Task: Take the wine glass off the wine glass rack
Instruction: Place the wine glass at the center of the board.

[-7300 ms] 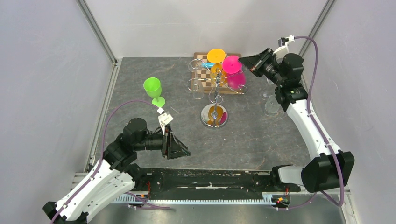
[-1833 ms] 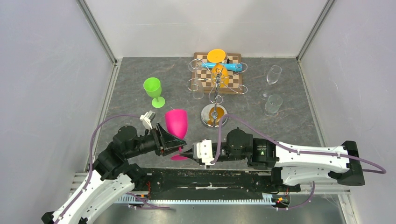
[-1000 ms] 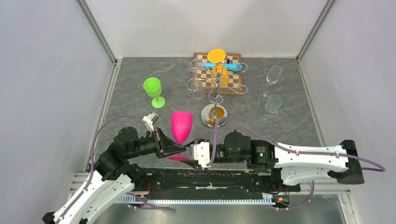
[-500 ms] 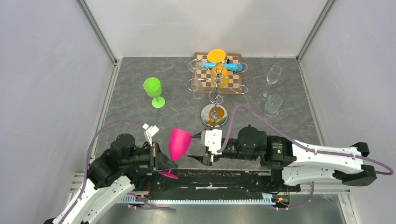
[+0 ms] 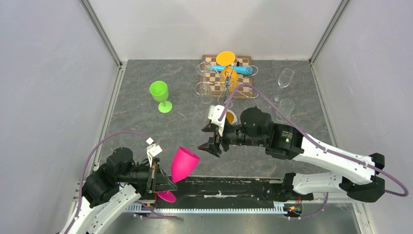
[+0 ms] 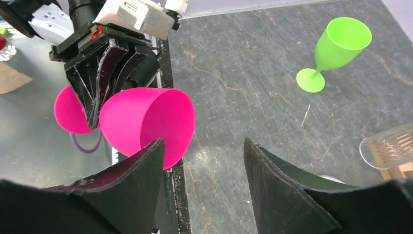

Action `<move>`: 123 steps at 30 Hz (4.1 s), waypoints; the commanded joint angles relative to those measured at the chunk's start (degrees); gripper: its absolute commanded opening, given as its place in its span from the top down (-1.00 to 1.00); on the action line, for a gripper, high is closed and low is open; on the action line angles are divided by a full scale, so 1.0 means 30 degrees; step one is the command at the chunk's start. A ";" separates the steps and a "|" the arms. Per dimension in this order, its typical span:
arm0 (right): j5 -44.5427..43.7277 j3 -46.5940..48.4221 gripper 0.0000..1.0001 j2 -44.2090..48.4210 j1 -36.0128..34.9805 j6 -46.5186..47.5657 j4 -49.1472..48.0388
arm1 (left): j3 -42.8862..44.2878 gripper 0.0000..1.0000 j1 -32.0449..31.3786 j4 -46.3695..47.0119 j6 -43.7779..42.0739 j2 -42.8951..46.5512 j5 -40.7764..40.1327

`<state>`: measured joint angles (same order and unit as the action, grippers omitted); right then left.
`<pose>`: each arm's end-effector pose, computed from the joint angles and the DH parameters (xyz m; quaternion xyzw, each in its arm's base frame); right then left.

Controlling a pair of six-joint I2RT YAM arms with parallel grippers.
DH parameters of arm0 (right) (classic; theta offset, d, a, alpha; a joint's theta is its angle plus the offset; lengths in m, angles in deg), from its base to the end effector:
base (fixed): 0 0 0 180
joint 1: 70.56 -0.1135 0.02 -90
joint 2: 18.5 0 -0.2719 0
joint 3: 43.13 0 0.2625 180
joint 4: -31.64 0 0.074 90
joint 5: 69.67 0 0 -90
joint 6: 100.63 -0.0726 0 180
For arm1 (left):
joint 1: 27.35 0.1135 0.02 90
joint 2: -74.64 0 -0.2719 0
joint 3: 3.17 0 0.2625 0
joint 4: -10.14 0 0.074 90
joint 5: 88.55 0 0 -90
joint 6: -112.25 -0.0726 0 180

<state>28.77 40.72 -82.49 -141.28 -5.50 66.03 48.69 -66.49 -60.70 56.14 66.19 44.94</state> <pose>0.0853 0.2761 0.4105 -0.5203 0.5945 0.3795 0.4815 0.0105 -0.0730 0.2755 0.2285 0.7841 -0.5415 0.1993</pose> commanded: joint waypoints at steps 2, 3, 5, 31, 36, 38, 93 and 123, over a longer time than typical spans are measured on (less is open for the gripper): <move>0.3841 0.1147 -0.28 0.0102 0.1665 -0.1432 0.0530 | 0.0502 0.95 -0.0080 -0.1015 -0.2433 0.0026 0.1279; 0.4494 0.1145 -0.28 0.0074 0.1895 -0.1585 0.0515 | 0.0490 0.95 -0.0080 -0.1182 -0.2617 0.0044 0.1298; 0.5873 0.1154 -0.28 -0.0120 0.2216 -0.1694 0.0536 | 0.0545 0.95 -0.0082 -0.1356 -0.2899 0.0073 0.1277; 1.4182 0.0460 0.02 -0.3217 0.2209 -0.1115 0.0274 | 0.0999 0.95 -0.0080 -0.1666 -0.3947 0.0297 0.1548; 1.4323 0.0502 0.04 -0.3652 0.1596 -0.1261 -0.0081 | 0.1003 0.95 -0.0081 -0.1652 -0.3963 0.0263 0.1329; 1.4352 0.0506 0.09 -0.3815 0.1313 -0.1240 -0.0190 | 0.1040 0.95 -0.0080 -0.1669 -0.3979 0.0279 0.1286; -0.6055 -0.0995 1.00 0.3980 0.1042 -0.5296 1.0204 | 0.3870 -0.53 -0.0080 0.1415 -0.4459 -0.4249 -0.4480; -0.6820 -0.0409 1.00 0.0707 1.3874 -0.3468 1.5011 | 0.2623 -0.52 -0.0080 0.6553 -0.4251 -0.4459 -0.5013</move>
<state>6.48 37.40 -79.23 -101.44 -18.57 109.89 57.57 -66.93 -46.27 44.66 51.48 29.48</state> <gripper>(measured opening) 0.008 0.764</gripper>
